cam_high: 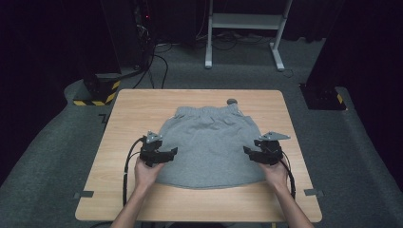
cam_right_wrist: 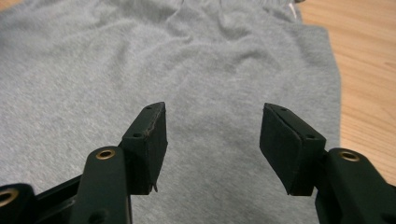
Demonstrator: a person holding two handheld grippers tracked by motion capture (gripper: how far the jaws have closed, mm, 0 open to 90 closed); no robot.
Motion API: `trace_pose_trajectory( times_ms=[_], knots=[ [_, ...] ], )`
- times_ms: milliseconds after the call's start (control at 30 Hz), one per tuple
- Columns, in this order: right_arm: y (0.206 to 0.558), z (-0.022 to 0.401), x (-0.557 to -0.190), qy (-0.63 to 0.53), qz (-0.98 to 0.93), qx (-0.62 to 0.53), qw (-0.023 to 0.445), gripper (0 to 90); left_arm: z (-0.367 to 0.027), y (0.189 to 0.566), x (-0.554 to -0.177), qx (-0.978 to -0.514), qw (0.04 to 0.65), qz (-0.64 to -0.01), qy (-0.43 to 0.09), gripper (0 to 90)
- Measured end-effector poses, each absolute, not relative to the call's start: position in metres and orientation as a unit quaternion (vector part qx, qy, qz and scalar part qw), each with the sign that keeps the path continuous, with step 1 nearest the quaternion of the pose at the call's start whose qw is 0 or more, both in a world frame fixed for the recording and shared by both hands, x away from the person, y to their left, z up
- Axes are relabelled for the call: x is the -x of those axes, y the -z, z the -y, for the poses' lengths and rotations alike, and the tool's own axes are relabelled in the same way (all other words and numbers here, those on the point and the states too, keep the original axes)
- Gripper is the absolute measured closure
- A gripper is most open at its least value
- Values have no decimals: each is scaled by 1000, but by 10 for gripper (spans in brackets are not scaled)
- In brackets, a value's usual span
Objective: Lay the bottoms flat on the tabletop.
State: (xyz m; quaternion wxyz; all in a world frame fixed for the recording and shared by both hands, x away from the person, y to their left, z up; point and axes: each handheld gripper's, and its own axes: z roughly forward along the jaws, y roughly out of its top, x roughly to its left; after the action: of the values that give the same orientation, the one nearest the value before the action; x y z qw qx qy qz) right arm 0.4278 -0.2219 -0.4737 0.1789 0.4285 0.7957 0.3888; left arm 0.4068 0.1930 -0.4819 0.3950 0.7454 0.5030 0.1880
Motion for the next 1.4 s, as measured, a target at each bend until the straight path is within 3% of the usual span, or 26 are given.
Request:
trace_pose_trajectory(
  times_ms=[1400],
  knots=[
    [458, 264, -413, -437, -751, -455, 194, 416, -222, 458, -388, -718, 429, -506, -210, 302]
  ],
)
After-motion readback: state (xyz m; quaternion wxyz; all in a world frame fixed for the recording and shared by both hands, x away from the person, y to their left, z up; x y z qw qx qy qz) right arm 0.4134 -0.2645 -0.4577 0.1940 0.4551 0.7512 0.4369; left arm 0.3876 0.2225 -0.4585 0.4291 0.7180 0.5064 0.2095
